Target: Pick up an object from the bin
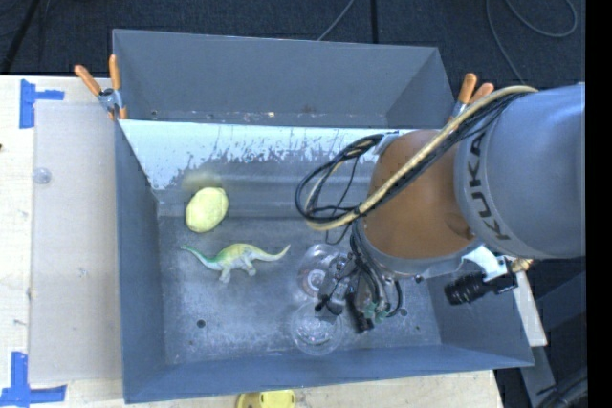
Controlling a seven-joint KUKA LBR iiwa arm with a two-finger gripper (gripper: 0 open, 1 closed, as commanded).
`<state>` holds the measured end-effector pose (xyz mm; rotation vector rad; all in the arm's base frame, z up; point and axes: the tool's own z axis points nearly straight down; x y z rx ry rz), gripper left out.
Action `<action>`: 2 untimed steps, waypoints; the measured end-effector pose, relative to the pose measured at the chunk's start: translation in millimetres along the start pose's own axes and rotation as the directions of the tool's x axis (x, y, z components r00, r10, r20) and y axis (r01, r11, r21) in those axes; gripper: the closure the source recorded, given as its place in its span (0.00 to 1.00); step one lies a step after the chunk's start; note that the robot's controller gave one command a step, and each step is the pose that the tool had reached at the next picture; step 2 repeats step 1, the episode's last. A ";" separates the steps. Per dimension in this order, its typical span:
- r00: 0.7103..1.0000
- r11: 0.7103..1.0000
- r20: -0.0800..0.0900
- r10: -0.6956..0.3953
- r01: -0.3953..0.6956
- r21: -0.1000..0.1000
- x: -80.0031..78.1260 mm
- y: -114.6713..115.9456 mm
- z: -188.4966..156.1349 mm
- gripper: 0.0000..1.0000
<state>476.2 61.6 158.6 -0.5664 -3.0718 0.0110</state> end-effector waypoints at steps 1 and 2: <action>1.000 1.000 0.005 0.030 -0.030 -0.003 -2.9 -6.0 -42.2 1.00; 1.000 1.000 0.005 0.030 -0.030 -0.003 -2.9 -6.0 -42.2 1.00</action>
Offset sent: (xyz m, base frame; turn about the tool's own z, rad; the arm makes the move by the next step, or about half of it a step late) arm -0.0005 -0.0182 0.0532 0.0246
